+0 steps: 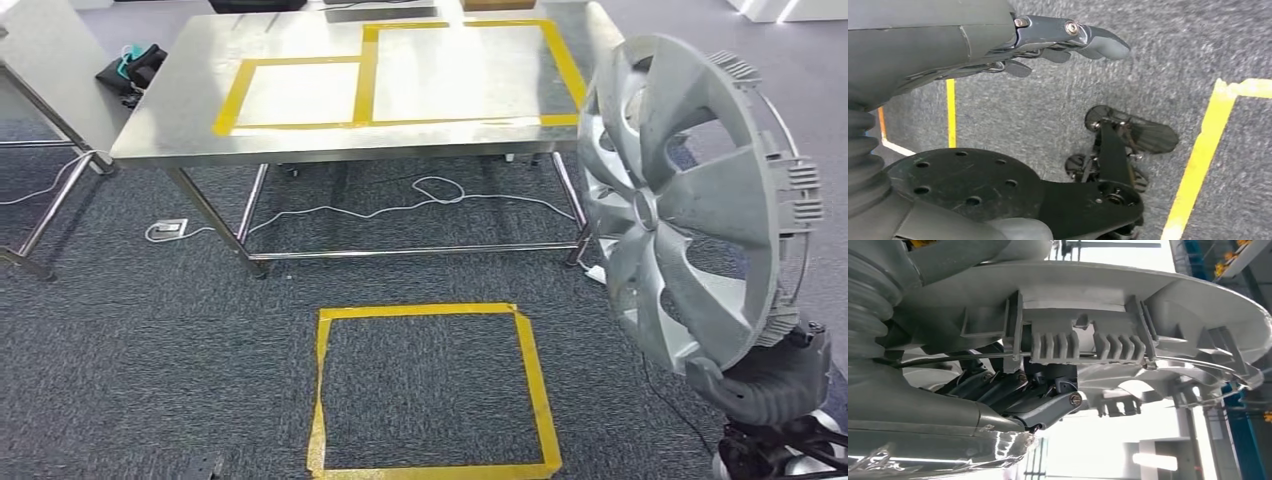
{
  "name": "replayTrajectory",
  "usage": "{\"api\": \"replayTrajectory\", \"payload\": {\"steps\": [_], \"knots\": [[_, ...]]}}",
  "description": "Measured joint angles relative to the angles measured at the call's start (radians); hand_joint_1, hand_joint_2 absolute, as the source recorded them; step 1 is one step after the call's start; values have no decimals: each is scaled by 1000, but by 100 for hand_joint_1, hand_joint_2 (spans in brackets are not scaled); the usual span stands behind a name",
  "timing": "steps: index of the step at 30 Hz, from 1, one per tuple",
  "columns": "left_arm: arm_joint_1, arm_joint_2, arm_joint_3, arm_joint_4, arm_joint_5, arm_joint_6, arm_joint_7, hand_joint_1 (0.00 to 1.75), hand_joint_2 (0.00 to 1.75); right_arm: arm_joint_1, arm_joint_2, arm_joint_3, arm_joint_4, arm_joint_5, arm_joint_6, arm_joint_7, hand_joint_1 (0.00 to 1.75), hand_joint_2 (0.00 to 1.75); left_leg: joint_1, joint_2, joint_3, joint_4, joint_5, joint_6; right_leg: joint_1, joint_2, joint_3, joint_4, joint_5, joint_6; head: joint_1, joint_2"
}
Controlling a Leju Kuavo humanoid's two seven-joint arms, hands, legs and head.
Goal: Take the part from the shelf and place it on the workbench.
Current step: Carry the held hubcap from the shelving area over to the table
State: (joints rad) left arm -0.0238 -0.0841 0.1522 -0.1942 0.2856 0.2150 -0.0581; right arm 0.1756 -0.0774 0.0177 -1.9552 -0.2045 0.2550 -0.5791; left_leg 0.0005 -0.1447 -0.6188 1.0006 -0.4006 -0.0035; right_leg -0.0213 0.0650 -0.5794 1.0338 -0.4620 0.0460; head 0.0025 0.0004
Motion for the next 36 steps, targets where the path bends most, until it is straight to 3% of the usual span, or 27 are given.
{"api": "replayTrajectory", "payload": {"steps": [2, 4, 5, 7, 10, 11, 14, 15, 16, 18, 20, 22, 23, 24, 25, 26, 28, 30, 34, 36], "knots": [[3, -2, 0, 0, 1, 6, -21, 0, 175, 2, 0, -2, -6, 4, -12, 1, 175, 175, -3, 44, -16, 30, -21, -11, -1, -24, 3, -3, 2, -13, -7, 0], [-1, -4, 0, 0, 3, 10, -42, 0, 175, 7, 0, -7, -13, 4, -21, 0, 175, 175, -4, 110, -67, 134, -80, -21, 0, -52, 5, -5, 1, -22, -15, 0], [-3, -4, 1, 0, 4, 9, -48, 0, 175, 9, 0, -10, -16, 4, -24, 0, 175, 175, -3, 126, -93, 187, -106, -24, 1, -63, 5, -5, 0, -24, -16, 0], [-5, -5, 1, 0, 5, 6, -52, 0, 175, 10, 0, -12, -17, 3, -27, 0, 175, 175, -1, 133, -121, 243, -131, -25, 2, -74, 5, -5, 0, -25, -16, 0], [-5, -5, 1, 0, 5, 3, -55, 0, 175, 11, 0, -13, -17, 3, -28, 0, 175, 175, 0, 134, -134, 271, -138, -26, 2, -80, 6, -5, -1, -26, -16, 0], [-4, -5, 1, 0, 6, -4, -60, 0, 175, 14, 0, -13, -18, 3, -30, 1, 175, 175, 0, 136, -126, 258, -121, -24, 3, -94, 7, -5, -2, -26, -16, 0], [-7, -3, 3, 0, 6, -24, -76, 0, 175, 25, 0, -17, -28, 1, -38, 2, 175, 175, -14, 195, -16, 52, -28, -2, 16, -158, 18, -3, -15, -11, -15, 0], [-8, -3, 3, 0, 5, -25, -78, 0, 175, 26, -1, -18, -32, 1, -39, 2, 175, 175, -18, 208, 8, 6, -17, 6, 19, -173, 23, -5, -19, -4, -14, 0], [-6, -3, 3, 0, 5, -26, -78, 0, 175, 26, -1, -18, -34, 1, -42, 2, 175, 175, -16, 197, 8, 5, -15, 10, 19, -179, 27, -8, -20, 2, -13, 0], [-3, -2, 4, 0, 7, -34, -81, 0, 175, 27, -1, -19, -39, 2, -52, 4, 175, 175, -11, 179, 10, 0, -13, 20, 15, -148, 20, 14, -40, 12, -10, 0], [-3, -1, 6, 0, 4, -59, -99, 0, 175, 33, -1, -21, -45, 5, -67, 4, 175, 175, -7, 165, 12, -3, -12, 28, 12, -91, -27, 112, -92, 18, -5, 0], [-4, -1, 3, 0, -21, -89, -140, 0, 175, 44, -1, -24, -51, 10, -86, 4, 175, 175, -7, 150, 12, -3, -13, 31, 11, -69, -94, 240, -138, 21, -4, 0], [-4, 0, -1, 0, -39, -99, -161, 0, 175, 52, -1, -26, -55, 14, -96, 6, 175, 175, -7, 142, 14, -3, -14, 32, 11, -67, -115, 271, -139, 23, -3, 0], [-3, 0, -7, 0, -55, -105, -177, 0, 175, 59, -1, -28, -59, 19, -105, 7, 175, 175, -7, 135, 15, -2, -14, 32, 11, -67, -116, 261, -119, 24, -3, 0], [-3, 0, -14, 0, -67, -109, -186, 0, 175, 66, -1, -30, -64, 23, -112, 9, 175, 175, -6, 130, 18, -2, -15, 31, 10, -67, -99, 215, -84, 24, -3, 0], [-2, 0, -20, 0, -75, -111, -190, 0, 175, 70, -1, -32, -69, 27, -116, 11, 175, 175, -5, 125, 21, -2, -17, 28, 8, -66, -70, 146, -45, 25, -3, 0], [-1, 1, -29, 0, -83, -112, -194, 0, 175, 73, -2, -35, -78, 31, -121, 13, 175, 175, -8, 119, 21, 2, -20, 18, 5, -62, -17, 29, -1, 23, -2, 0], [0, 4, -35, 0, -87, -117, -194, 0, 175, 74, -2, -36, -84, 35, -125, 14, 175, 175, -12, 116, 17, 5, -19, 16, 5, -56, -2, -4, 2, 15, -3, 0], [2, 6, -48, 0, -95, -144, -185, 0, 175, 69, -6, -37, -87, 44, -144, 19, 175, 175, -14, 117, 17, 2, -14, 56, 6, -53, -3, -5, 6, 10, -4, 0], [2, 6, -53, 0, -97, -149, -183, 0, 175, 66, -9, -37, -87, 46, -147, 20, 175, 175, -13, 117, 18, -2, -11, 56, 9, -54, -4, -5, 5, 5, -3, 0]]}}
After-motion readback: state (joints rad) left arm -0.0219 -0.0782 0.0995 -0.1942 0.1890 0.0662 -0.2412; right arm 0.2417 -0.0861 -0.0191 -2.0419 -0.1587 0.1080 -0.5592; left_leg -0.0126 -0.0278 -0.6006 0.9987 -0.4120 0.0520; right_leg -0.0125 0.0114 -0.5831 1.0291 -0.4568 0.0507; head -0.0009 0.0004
